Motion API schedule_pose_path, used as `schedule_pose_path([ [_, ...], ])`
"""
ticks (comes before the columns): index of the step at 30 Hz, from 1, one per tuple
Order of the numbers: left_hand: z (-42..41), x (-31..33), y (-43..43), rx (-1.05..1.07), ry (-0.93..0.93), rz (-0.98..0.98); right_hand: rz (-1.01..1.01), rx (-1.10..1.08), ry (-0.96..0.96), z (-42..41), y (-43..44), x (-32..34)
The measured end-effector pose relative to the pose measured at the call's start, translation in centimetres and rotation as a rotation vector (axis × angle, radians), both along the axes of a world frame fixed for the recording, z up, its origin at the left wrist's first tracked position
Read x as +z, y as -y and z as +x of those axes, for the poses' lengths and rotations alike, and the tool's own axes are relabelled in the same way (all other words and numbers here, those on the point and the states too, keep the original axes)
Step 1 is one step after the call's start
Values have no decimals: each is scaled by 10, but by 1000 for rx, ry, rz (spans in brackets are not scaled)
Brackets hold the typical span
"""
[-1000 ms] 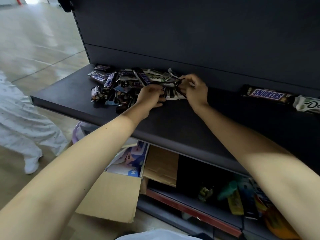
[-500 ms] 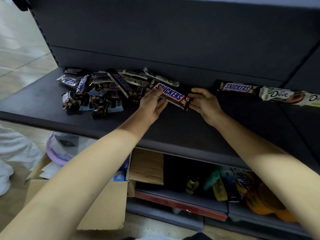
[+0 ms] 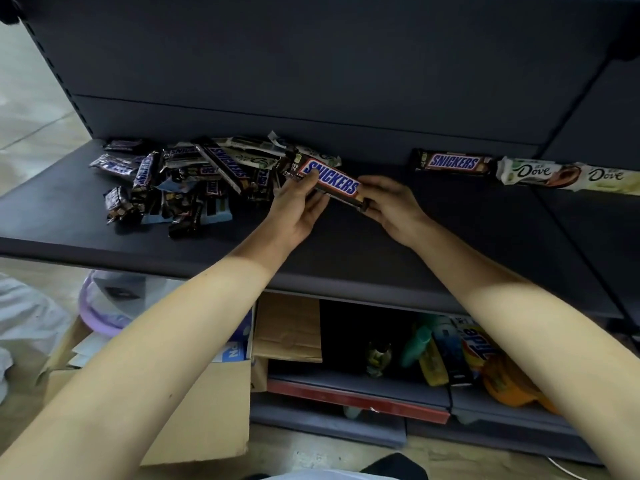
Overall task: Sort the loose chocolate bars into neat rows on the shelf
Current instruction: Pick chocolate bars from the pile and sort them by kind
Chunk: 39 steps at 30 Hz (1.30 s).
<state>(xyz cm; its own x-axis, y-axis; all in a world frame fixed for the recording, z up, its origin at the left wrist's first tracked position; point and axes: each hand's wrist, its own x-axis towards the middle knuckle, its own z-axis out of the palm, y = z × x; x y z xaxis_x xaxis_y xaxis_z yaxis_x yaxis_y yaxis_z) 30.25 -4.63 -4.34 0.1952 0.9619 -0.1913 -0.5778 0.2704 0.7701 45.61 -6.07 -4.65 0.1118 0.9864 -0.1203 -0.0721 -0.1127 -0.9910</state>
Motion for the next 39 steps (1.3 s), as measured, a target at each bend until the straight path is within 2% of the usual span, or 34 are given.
schedule_pose_path([
  [4,0,3,2,-9,-33,-39,63,-78,-23,2,1,3],
  [10,8,0,2,18,-206,-35,94,-192,-46,22,3,8],
  [12,13,1,0,42,-323,22,97,-196,-8,33,5,8],
  [17,33,4,-10,17,-787,280,121,-229,131,65,5,8],
  [21,62,6,-17,10,-979,342,101,-270,298,99,0,9],
  [25,102,5,-23,-18,-945,324,89,-329,417,136,-4,7],
  [29,140,2,-30,-51,-854,292,70,-366,398,170,-2,8],
  [33,171,-4,-35,-105,-890,287,32,-356,403,194,-3,3],
  [39,196,-10,-46,-91,-926,275,27,-307,514,209,-10,6],
])
